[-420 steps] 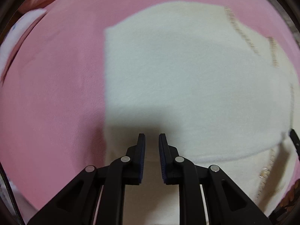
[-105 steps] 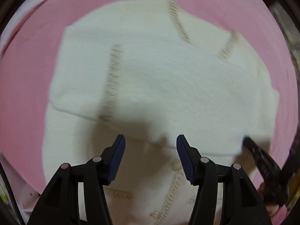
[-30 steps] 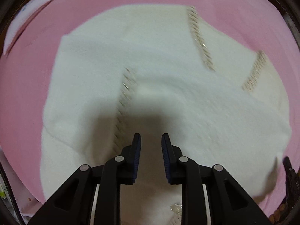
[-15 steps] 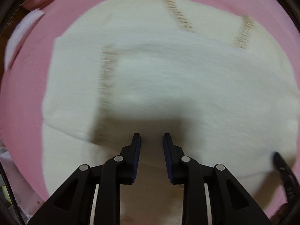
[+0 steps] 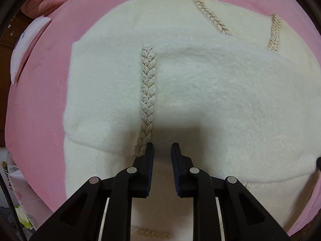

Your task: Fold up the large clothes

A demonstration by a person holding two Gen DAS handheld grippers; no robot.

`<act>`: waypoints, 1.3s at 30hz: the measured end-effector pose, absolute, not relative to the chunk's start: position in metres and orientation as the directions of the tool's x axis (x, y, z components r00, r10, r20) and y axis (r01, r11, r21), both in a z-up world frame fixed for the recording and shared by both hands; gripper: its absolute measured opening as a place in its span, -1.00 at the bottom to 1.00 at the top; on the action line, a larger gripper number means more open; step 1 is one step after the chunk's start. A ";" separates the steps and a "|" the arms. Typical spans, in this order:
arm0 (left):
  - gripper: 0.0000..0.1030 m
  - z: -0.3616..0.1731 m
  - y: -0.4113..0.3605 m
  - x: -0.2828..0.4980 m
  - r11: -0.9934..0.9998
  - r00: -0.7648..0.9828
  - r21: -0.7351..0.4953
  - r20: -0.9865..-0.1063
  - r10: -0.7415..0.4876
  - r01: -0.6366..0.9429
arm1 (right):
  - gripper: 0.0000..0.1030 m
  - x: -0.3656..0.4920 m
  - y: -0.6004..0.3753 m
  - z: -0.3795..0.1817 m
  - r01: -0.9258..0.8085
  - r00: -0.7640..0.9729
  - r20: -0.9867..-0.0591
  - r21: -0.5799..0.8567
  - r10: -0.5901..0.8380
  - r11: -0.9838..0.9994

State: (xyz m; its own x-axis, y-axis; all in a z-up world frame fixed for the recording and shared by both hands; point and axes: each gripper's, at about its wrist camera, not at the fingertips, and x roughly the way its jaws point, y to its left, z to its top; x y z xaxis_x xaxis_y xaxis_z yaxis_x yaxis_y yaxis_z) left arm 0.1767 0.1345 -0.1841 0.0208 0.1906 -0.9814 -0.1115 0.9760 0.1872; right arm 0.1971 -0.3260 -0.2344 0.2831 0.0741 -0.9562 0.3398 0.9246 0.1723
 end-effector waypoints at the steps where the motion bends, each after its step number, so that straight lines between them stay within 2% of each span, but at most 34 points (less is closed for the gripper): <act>1: -0.67 -0.180 0.133 0.176 0.976 0.019 0.188 -0.981 0.192 -0.113 | -1.00 0.199 -0.328 -0.232 0.352 0.281 -0.956 0.188 0.088 0.917; 4: -0.61 -0.164 0.135 0.165 0.960 0.027 0.251 -0.966 0.256 -0.125 | -1.00 0.208 -0.322 -0.220 0.371 0.307 -0.943 0.245 0.130 0.896; 5: -0.50 -0.155 0.131 0.162 0.958 0.038 0.259 -0.963 0.265 -0.123 | -1.00 0.210 -0.320 -0.215 0.371 0.318 -0.938 0.256 0.136 0.893; 6: -0.17 -0.146 0.128 0.158 0.959 0.052 0.257 -0.963 0.265 -0.118 | -1.00 0.210 -0.319 -0.207 0.368 0.332 -0.932 0.269 0.145 0.890; 7: 0.07 -0.135 0.124 0.157 0.960 0.065 0.253 -0.963 0.262 -0.115 | -1.00 0.210 -0.318 -0.198 0.360 0.344 -0.926 0.282 0.154 0.889; 8: 0.51 -0.124 0.120 0.151 0.963 0.092 0.245 -0.963 0.255 -0.112 | -0.89 0.210 -0.316 -0.192 0.350 0.353 -0.922 0.288 0.160 0.891; 9: 0.74 -0.117 0.122 0.140 0.965 0.119 0.239 -0.961 0.251 -0.110 | -0.78 0.208 -0.314 -0.184 0.342 0.360 -0.921 0.279 0.149 0.898; 10: 0.78 -0.104 0.122 0.138 0.966 0.156 0.234 -0.956 0.249 -0.106 | -0.57 0.207 -0.310 -0.177 0.332 0.374 -0.918 0.266 0.133 0.905; 11: 0.79 -0.110 0.131 0.137 0.967 0.172 0.231 -0.954 0.247 -0.104 | -0.45 0.208 -0.303 -0.169 0.320 0.395 -0.911 0.258 0.119 0.912; 13: 0.79 -0.084 0.130 0.124 0.972 0.195 0.214 -0.954 0.229 -0.098 | 0.12 0.200 -0.292 -0.153 0.290 0.439 -0.892 0.257 0.110 0.922; 15: 0.79 -0.057 0.130 0.121 0.977 0.213 0.191 -0.955 0.207 -0.097 | 0.28 0.195 -0.280 -0.137 0.263 0.467 -0.878 0.249 0.103 0.932; 19: 0.80 -0.021 0.136 0.099 0.980 0.240 0.166 -0.952 0.189 -0.111 | 0.36 0.166 -0.268 -0.112 0.207 0.482 -0.868 0.242 0.116 0.948; 31: 0.80 0.021 0.138 0.006 0.993 0.346 0.108 -0.931 0.116 -0.042 | 0.37 0.078 -0.236 -0.060 0.128 0.565 -0.820 0.197 0.092 0.972; 39: 0.80 0.050 0.178 -0.067 0.998 0.389 0.055 -0.919 0.065 -0.037 | 0.40 0.002 -0.223 -0.034 0.170 0.629 -0.777 0.144 0.006 0.975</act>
